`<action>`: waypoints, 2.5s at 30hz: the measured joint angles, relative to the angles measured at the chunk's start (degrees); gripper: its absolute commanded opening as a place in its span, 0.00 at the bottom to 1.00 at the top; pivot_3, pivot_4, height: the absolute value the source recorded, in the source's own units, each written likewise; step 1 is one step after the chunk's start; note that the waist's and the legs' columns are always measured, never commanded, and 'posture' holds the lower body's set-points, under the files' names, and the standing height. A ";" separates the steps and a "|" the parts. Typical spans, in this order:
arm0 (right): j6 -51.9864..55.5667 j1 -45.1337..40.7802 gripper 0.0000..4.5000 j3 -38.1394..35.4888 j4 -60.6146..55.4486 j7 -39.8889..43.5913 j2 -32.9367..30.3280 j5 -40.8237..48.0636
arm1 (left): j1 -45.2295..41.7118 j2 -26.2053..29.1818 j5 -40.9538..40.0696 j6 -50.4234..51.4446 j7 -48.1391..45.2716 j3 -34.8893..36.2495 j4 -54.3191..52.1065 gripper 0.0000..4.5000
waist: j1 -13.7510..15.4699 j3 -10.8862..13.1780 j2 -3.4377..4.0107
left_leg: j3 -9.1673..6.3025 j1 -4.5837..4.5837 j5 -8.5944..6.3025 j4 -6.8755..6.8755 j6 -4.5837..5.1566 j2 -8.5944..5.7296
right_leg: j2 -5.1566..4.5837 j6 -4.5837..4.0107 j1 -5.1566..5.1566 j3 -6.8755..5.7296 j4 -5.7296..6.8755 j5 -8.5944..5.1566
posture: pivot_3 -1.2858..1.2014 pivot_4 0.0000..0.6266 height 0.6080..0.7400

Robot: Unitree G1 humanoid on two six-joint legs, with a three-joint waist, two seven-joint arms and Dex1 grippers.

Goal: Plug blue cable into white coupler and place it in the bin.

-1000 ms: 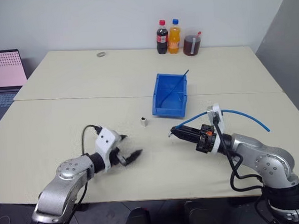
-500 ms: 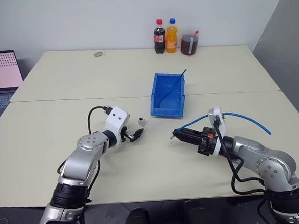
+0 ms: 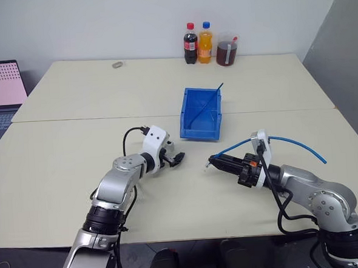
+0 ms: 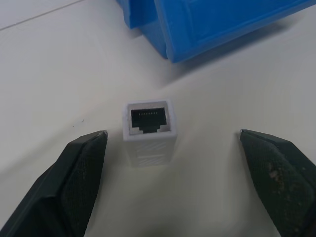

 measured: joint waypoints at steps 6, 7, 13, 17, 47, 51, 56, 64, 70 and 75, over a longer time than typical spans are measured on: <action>0.00 0.00 0.03 0.00 -0.04 -0.03 -0.06 0.00 | -0.90 -1.16 0.24 -0.15 0.71 0.29 1.40 0.84 | 0.07 0.00 0.00 | -0.01 0.00 0.00 0.02 0.00 -0.01 | -0.01 0.00 0.01 0.00 0.01 0.00 | 0.52 0.24 1.00; 0.00 0.00 0.03 0.00 -0.05 -0.05 -0.07 0.00 | -1.16 -1.48 0.24 -0.26 0.98 0.67 2.01 0.79 | 0.08 0.00 0.00 | 0.00 0.00 0.00 0.02 0.00 -0.01 | -0.01 0.00 0.02 0.00 0.01 0.00 | 0.52 0.24 1.00; 0.00 0.00 0.03 0.00 -0.05 -0.08 -0.12 0.00 | -2.94 -2.80 1.10 -2.34 1.27 1.38 5.83 0.51 | 0.09 0.00 -0.01 | -0.01 0.00 0.00 0.03 0.00 -0.03 | -0.01 0.00 0.03 -0.01 0.00 0.01 | 0.52 0.24 1.00; 0.00 0.00 0.03 0.00 -0.06 -0.14 -0.14 0.00 | -3.55 -3.22 1.42 -3.67 1.21 1.76 7.56 0.30 | 0.11 -0.01 -0.01 | 0.00 0.00 0.00 0.03 0.00 -0.03 | -0.01 0.01 0.03 -0.01 0.00 0.01 | 0.52 0.24 1.00; -8.42 7.23 0.03 9.23 -10.66 2.78 -10.14 -16.10 | -3.42 14.46 4.97 -22.79 -37.53 -13.91 -0.32 0.18 | 0.14 0.00 -0.02 | 0.04 0.00 0.00 0.03 0.00 -0.02 | 0.02 0.01 0.00 -0.04 -0.03 0.00 | 0.52 0.24 1.00; -10.45 6.54 0.03 10.60 -10.10 2.53 -8.70 -19.33 | -4.31 13.07 6.78 -26.25 -39.80 -16.15 2.89 0.18 | -0.01 0.00 -0.02 | 0.03 0.01 0.00 0.03 0.00 -0.03 | 0.10 0.00 -0.01 -0.05 -0.02 0.00 | 0.52 0.24 1.00; -12.64 0.84 0.03 13.92 -7.54 2.37 -4.30 -22.57 | -5.59 11.62 8.04 -28.99 -41.44 -16.78 5.38 0.18 | 0.06 0.00 -0.01 | 0.01 0.03 0.00 0.06 0.00 -0.02 | 0.10 0.00 0.00 -0.11 0.02 0.00 | 0.52 0.24 1.00; -16.95 -6.73 0.03 21.75 1.40 4.09 0.19 -30.29 | -6.28 10.76 8.53 -30.77 -42.87 -16.94 7.15 0.18 | 0.14 -0.03 -0.04 | 0.05 0.02 0.00 0.07 0.00 -0.02 | 0.07 -0.03 0.00 -0.17 0.01 0.02 | 0.52 0.24 1.00; -19.95 -8.43 0.03 26.11 6.05 7.00 0.62 -35.27 | -6.33 10.72 8.48 -30.04 -43.95 -16.89 7.07 0.18 | 0.14 -0.03 -0.04 | 0.04 0.02 0.00 0.07 0.01 -0.01 | 0.06 -0.09 0.00 -0.20 0.02 0.05 | 0.52 0.24 1.00; -21.75 -8.59 0.03 26.59 7.14 8.63 0.67 -37.28 | -6.33 10.74 8.48 -29.61 -44.30 -16.89 6.91 0.18 | 0.14 -0.03 -0.04 | 0.03 0.03 0.00 0.07 0.01 -0.01 | 0.07 -0.10 0.00 -0.21 0.03 0.05 | 0.52 0.24 1.00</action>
